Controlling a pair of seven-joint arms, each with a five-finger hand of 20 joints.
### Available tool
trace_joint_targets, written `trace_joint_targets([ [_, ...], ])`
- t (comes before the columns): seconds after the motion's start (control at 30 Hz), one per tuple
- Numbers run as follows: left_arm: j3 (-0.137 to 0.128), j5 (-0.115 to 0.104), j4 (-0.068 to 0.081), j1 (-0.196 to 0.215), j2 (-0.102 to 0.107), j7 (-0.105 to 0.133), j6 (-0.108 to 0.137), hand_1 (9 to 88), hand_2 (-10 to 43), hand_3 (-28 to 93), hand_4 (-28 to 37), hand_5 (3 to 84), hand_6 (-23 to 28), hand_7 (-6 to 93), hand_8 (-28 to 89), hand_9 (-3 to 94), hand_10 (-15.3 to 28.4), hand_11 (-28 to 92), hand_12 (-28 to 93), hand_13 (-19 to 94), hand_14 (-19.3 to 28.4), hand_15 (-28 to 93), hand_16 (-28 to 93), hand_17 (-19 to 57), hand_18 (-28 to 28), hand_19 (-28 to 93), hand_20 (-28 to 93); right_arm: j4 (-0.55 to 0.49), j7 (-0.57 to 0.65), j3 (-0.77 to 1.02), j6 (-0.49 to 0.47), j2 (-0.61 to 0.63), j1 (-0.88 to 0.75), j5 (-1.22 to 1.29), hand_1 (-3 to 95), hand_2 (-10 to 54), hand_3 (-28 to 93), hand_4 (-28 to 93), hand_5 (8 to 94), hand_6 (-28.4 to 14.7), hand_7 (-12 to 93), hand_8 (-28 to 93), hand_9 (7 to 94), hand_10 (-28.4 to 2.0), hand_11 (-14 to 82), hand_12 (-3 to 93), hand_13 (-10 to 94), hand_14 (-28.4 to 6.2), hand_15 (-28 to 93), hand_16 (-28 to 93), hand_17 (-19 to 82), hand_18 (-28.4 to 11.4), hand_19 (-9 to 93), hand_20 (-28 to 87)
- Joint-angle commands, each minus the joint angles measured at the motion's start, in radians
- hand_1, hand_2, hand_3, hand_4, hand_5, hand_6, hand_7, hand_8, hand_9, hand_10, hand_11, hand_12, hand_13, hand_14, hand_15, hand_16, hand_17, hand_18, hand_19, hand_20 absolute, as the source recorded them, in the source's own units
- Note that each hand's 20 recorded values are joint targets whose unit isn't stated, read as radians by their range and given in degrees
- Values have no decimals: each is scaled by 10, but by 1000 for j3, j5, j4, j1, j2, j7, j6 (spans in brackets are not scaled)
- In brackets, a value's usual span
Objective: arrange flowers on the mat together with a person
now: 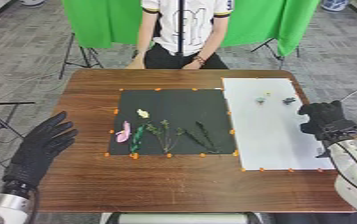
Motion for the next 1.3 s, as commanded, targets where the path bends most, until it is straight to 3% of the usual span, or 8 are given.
trace_joint_targets([
  [0.03, 7, -2, 0, 11, -5, 0, 11, 261, -5, 700, -174, 289, 23, 204, -97, 259, 115, 221, 183, 219, 144, 324, 12, -80, 213, 463, 81, 45, 53, -89, -57, 15, 126, -9, 346, -95, 881, -283, 468, 58, 406, -223, 504, -36, 265, 208, 432, -40, 523, 202, 167, -148, 606, 340],
  [0.2, 8, -3, 0, 13, -5, 3, 13, 261, -6, 701, -175, 289, 23, 204, -97, 259, 115, 221, 183, 219, 144, 323, 12, -80, 213, 463, 80, 67, 77, -129, -107, 13, 170, -1, 347, -95, 878, -283, 484, 67, 410, -226, 520, -33, 275, 209, 443, -42, 533, 201, 169, -148, 610, 343],
  [0.33, 8, -4, 0, 12, -3, 4, 16, 261, -5, 700, -175, 289, 23, 204, -97, 260, 115, 220, 183, 219, 145, 323, 12, -80, 213, 463, 81, 84, 77, -161, -127, 9, 204, 18, 346, -95, 880, -283, 485, 63, 421, -223, 516, -55, 331, 236, 452, -41, 563, 205, 170, -148, 611, 346],
  [0.47, 9, -6, 0, 12, -3, 8, 18, 262, -5, 700, -174, 289, 23, 204, -97, 260, 115, 220, 183, 219, 144, 322, 12, -80, 213, 463, 81, 118, 67, -223, -71, 3, 253, 15, 371, -95, 853, -283, 488, 58, 498, -124, 528, -78, 437, 299, 482, -42, 621, 211, 177, -146, 617, 355],
  [0.6, 11, -2, 2, 3, -9, 1, 15, 261, -5, 700, -174, 289, 23, 204, -97, 260, 115, 220, 183, 219, 144, 322, 13, -80, 213, 463, 81, 128, 43, -250, -27, -5, 271, 19, 430, -95, 788, -283, 525, 64, 587, -31, 641, -51, 355, 487, 557, -34, 635, 314, 198, -141, 629, 370],
  [0.93, 8, -8, 0, 12, -5, 8, 22, 261, -6, 701, -175, 289, 23, 204, -97, 260, 115, 219, 183, 219, 144, 321, 13, -80, 213, 463, 81, 70, -10, -239, 152, -46, 258, -3, 471, -95, 805, -283, 651, 58, 572, -24, 763, -47, 336, 551, 647, -43, 662, 364, 233, -142, 654, 395],
  [1.07, 7, -5, 1, 10, -7, 1, 17, 261, -5, 699, -175, 288, 23, 203, -97, 260, 115, 219, 183, 219, 144, 321, 13, -80, 213, 463, 81, 13, -83, -339, 255, -99, 375, -14, 466, -95, 834, -283, 655, 56, 575, -28, 767, -52, 341, 558, 643, -45, 667, 378, 235, -143, 660, 401],
  [1.3, 24, 3, 9, -18, -6, -16, 2, 261, -3, 697, -173, 288, 23, 202, -96, 259, 114, 218, 183, 219, 143, 321, 13, -80, 213, 463, 80, -11, -270, -637, 306, -247, 689, 30, 461, -95, 855, -283, 654, 53, 586, -41, 759, -53, 345, 559, 638, -44, 668, 390, 233, -143, 662, 406],
])
